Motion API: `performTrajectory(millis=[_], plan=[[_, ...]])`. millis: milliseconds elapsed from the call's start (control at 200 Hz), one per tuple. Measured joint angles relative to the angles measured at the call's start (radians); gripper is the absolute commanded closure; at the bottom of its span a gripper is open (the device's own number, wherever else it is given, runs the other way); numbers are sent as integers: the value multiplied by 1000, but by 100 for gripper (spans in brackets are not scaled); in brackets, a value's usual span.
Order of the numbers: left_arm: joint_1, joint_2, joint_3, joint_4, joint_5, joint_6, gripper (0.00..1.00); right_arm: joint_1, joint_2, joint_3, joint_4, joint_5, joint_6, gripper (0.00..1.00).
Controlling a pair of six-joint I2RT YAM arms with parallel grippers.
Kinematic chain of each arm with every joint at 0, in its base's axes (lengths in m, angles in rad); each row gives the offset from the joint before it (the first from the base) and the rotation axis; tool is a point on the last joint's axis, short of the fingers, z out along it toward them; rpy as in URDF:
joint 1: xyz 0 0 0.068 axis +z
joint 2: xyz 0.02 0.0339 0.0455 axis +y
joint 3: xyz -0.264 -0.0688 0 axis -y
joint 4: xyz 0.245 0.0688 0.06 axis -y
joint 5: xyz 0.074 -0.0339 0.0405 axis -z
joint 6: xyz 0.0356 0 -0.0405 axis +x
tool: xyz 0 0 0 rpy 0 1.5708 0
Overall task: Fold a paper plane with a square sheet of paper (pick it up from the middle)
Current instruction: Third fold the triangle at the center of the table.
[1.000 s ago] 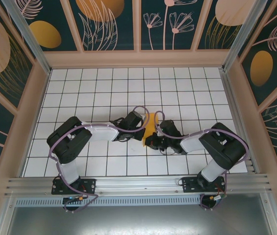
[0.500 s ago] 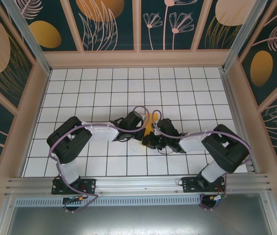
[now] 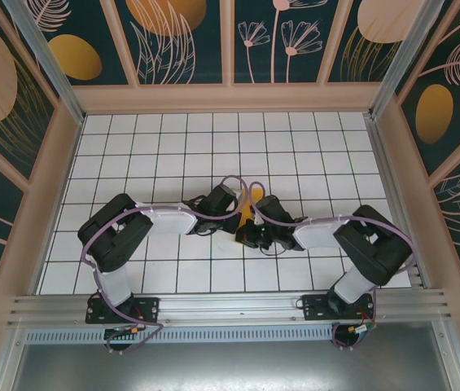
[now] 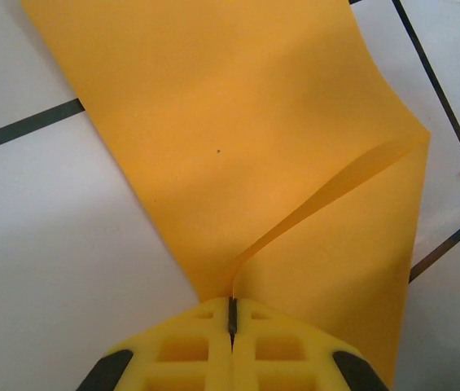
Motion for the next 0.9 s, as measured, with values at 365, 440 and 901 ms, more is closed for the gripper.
performTrajectory(millis=[365,440,901], plan=[[2,0,0,-1,4,14,100,-51,-30,5,59,-32,1,99],[5,0,0,-2,6,26,100,-56,-14,5,77,-50,3,99],[6,0,0,0,6,26,100,-49,-3,-51,110,-53,13,99]])
